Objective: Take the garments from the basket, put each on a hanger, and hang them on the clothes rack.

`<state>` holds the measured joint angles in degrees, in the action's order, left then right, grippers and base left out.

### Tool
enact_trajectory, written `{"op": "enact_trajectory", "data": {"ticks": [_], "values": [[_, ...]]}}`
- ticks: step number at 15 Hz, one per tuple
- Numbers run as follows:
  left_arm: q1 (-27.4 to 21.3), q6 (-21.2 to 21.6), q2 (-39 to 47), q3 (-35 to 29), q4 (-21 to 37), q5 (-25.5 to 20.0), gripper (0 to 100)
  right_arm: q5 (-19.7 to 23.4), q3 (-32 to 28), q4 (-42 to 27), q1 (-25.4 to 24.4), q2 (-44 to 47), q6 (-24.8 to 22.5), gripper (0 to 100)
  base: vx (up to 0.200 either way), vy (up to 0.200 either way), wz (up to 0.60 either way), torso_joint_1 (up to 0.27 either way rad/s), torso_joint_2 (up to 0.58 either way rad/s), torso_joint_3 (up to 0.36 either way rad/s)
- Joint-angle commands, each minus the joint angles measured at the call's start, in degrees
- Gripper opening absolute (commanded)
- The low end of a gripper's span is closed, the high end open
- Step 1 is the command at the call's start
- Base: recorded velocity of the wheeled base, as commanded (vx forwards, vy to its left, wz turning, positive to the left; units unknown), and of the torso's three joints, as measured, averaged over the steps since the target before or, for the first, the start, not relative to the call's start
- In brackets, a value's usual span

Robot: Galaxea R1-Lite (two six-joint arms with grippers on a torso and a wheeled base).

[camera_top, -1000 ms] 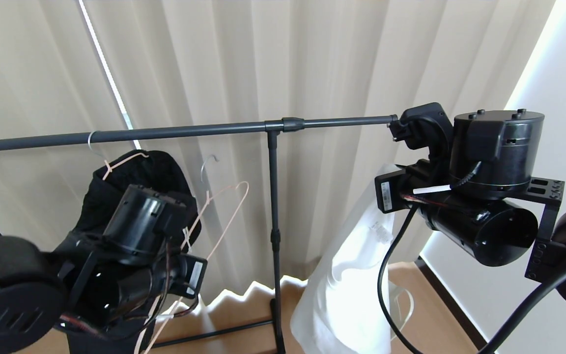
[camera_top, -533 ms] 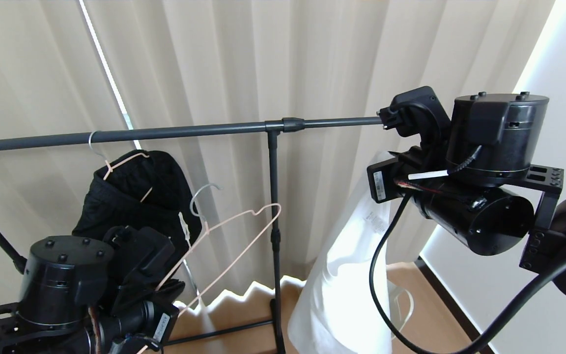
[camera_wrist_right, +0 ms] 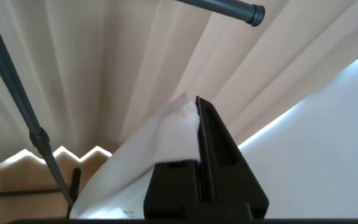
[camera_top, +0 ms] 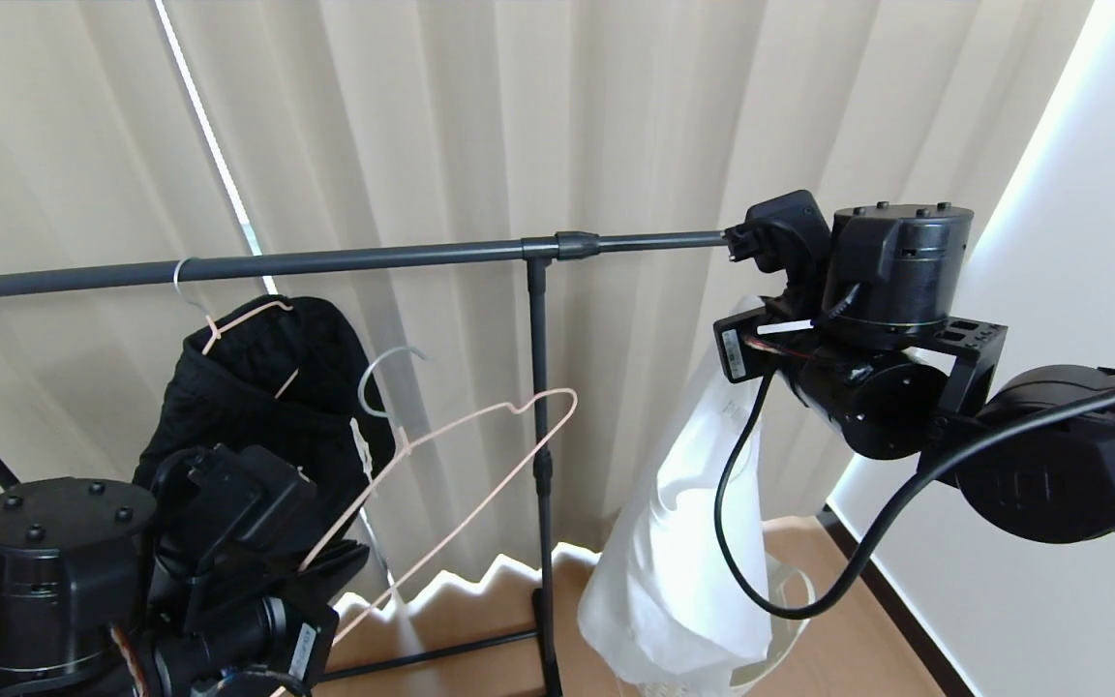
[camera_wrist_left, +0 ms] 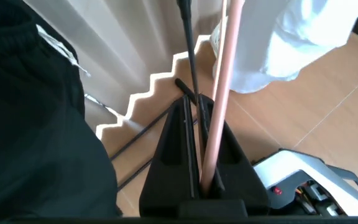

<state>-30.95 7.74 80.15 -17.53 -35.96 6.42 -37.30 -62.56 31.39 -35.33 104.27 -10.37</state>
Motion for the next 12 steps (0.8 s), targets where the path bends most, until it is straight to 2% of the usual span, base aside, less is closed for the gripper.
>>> {"op": "enact_trajectory", "data": {"ticks": [1, 4, 6, 9, 11, 12], "values": [[0.28, -1.06, 1.67, 1.18, -3.85, -1.41, 0, -0.05, -0.54, -0.01, 0.26, 1.2, 0.0, 0, 0.0, 0.0, 0.0, 0.0, 0.0, 0.0], [0.28, -1.59, 5.01, 4.79, -13.96, -2.73, 0, -0.05, -0.72, 0.07, 0.96, 1.38, 0.0, 0, 0.0, 0.0, 0.0, 0.0, 0.0, 0.0], [0.1, -1.59, 5.45, 7.33, -19.67, -7.48, 0, -0.05, -1.07, 0.07, 0.96, 1.55, 0.0, 0, 0.0, 0.0, 0.0, 0.0, 0.0, 0.0], [-0.25, -1.59, 5.1, 7.95, -20.99, -8.71, 0, -0.23, -1.69, 0.07, 0.96, 2.7, 0.09, 0, 0.0, 0.0, 0.0, 0.0, 0.0, 0.0], [-2.71, -1.68, 5.1, 8.3, -20.99, -8.71, 0, -1.81, -2.21, 4.47, 0.7, 5.07, -0.08, 0, 0.0, 0.0, 0.0, 0.0, 0.0, 0.0], [-2.71, -1.68, 5.1, 8.3, -20.99, -8.71, 0, -1.81, -2.21, 4.47, 0.7, 5.07, -0.08, 0, 0.0, 0.0, 0.0, 0.0, 0.0, 0.0]]}}
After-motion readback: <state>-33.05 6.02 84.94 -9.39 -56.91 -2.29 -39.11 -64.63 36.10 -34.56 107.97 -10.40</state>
